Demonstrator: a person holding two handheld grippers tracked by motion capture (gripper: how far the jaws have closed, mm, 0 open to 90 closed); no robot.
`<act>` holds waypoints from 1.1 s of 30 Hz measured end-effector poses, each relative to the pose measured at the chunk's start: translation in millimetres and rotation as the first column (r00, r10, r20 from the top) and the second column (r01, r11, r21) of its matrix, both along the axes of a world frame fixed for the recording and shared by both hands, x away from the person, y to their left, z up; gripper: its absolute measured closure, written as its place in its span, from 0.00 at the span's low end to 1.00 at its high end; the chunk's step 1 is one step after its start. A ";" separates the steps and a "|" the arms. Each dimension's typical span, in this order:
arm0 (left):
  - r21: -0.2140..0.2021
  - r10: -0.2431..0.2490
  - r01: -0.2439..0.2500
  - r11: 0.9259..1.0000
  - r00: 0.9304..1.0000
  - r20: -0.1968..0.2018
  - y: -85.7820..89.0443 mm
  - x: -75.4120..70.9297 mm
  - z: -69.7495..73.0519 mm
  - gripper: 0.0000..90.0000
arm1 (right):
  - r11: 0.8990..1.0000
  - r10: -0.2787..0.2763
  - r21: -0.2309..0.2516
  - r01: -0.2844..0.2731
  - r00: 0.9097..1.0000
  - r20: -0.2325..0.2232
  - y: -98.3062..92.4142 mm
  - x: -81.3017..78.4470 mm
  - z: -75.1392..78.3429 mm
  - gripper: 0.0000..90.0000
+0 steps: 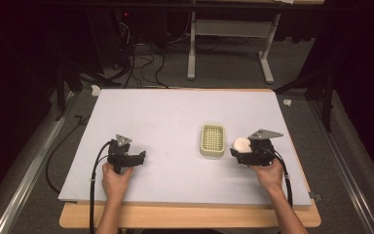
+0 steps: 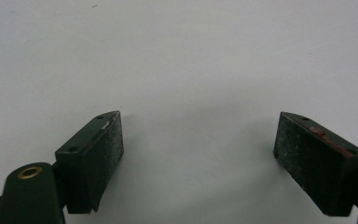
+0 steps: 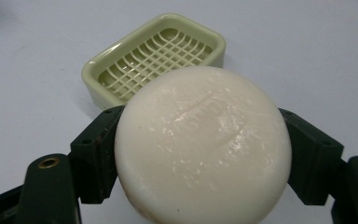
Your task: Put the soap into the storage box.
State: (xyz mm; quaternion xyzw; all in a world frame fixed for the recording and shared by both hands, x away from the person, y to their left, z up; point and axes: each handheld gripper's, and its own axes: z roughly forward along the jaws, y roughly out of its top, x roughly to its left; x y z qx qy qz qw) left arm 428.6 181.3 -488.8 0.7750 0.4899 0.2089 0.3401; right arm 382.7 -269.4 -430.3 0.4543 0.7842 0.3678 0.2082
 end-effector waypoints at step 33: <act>-0.003 0.000 0.000 1.000 1.000 0.001 0.1 0.2 -0.1 0.18 | 0.994 0.097 0.043 -0.097 0.995 0.022 35.4 18.1 29.9 0.27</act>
